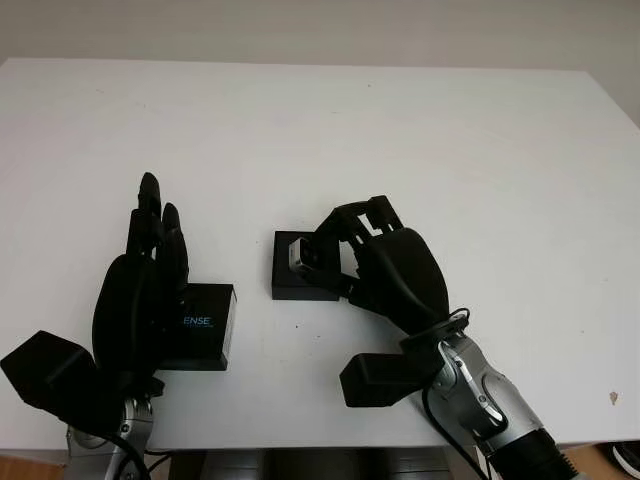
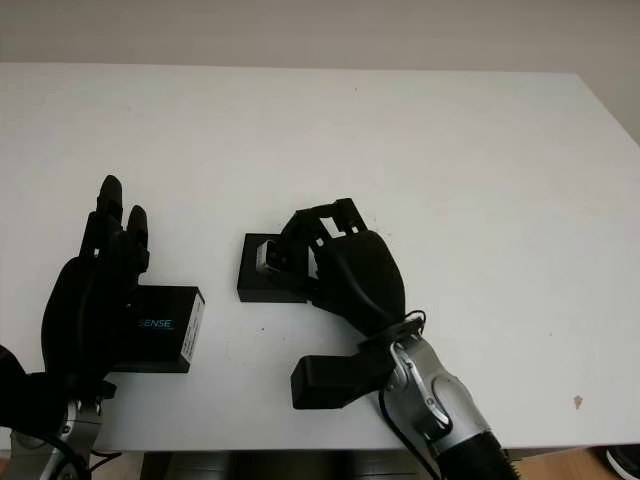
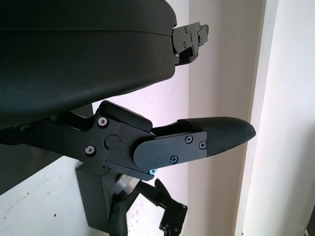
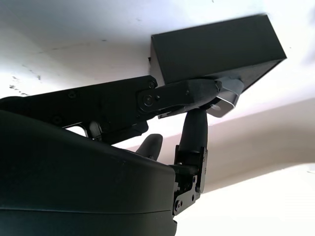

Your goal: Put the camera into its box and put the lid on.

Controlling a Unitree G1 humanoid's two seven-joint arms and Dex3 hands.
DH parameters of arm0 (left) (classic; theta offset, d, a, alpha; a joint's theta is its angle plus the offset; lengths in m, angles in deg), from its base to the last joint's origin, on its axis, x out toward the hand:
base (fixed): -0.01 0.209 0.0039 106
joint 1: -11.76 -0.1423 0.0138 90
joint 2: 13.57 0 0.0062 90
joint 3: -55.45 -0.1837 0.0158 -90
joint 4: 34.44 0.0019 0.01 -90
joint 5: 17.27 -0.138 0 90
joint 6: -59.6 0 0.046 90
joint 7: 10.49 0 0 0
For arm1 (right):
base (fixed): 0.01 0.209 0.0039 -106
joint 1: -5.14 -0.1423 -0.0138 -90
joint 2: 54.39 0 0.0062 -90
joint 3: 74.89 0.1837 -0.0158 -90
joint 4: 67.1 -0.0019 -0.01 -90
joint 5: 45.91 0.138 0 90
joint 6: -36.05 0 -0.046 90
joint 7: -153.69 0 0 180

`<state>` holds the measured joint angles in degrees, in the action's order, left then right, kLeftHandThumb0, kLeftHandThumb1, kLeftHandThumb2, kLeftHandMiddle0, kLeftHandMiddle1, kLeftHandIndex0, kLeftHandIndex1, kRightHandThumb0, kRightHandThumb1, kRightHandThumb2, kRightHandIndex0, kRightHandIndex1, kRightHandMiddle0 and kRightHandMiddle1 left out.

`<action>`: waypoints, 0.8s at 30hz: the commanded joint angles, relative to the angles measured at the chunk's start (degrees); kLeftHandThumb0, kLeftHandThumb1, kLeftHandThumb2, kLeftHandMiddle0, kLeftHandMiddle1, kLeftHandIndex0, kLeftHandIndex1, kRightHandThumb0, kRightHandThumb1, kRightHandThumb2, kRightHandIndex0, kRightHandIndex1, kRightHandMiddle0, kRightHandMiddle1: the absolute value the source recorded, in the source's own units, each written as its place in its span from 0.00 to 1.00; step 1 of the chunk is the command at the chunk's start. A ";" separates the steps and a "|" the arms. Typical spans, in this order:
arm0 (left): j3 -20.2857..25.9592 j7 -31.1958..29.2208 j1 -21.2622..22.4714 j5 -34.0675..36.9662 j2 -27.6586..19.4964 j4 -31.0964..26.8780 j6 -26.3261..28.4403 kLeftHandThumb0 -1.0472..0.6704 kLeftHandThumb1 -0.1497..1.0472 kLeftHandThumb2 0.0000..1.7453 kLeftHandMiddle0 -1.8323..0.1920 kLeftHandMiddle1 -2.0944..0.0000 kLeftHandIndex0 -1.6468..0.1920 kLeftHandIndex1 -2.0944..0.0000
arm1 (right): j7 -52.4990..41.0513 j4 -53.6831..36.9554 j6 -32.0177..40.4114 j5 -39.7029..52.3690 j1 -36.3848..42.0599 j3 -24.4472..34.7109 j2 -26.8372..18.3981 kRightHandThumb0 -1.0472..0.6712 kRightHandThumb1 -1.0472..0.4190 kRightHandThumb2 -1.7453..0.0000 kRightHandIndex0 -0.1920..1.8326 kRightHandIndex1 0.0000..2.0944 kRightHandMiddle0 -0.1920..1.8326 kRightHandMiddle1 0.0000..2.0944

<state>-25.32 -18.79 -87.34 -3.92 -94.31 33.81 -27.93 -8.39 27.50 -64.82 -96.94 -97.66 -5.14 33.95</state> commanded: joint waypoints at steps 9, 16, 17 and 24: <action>-0.24 -0.05 -0.34 -0.18 -0.11 -0.99 -0.23 0.16 1.00 0.34 1.00 1.00 1.00 1.00 | -11.96 -3.13 3.07 9.89 1.62 1.70 1.31 0.34 0.00 0.96 0.05 0.40 0.11 0.44; -0.43 0.26 -0.38 -0.58 0.03 -1.09 -0.01 0.16 1.00 0.34 1.00 1.00 1.00 1.00 | -18.08 -6.09 5.84 19.22 0.32 5.17 3.42 0.29 0.00 0.96 0.06 0.36 0.09 0.38; -0.45 0.28 -0.36 -0.58 0.06 -1.06 0.00 0.16 1.00 0.34 1.00 1.00 1.00 1.00 | -18.34 -6.54 6.02 19.85 0.03 5.54 3.54 0.28 0.00 0.96 0.06 0.36 0.09 0.38; -0.52 0.21 -0.34 -0.73 -0.07 -1.00 -0.10 0.15 1.00 0.34 1.00 1.00 1.00 1.00 | -20.53 -9.17 8.58 21.79 -0.81 6.36 4.63 0.29 0.03 0.97 0.08 0.36 0.10 0.38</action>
<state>-25.58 -18.59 -87.34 -4.38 -94.31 33.81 -27.91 -28.73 19.65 -56.62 -75.74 -98.18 0.89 38.24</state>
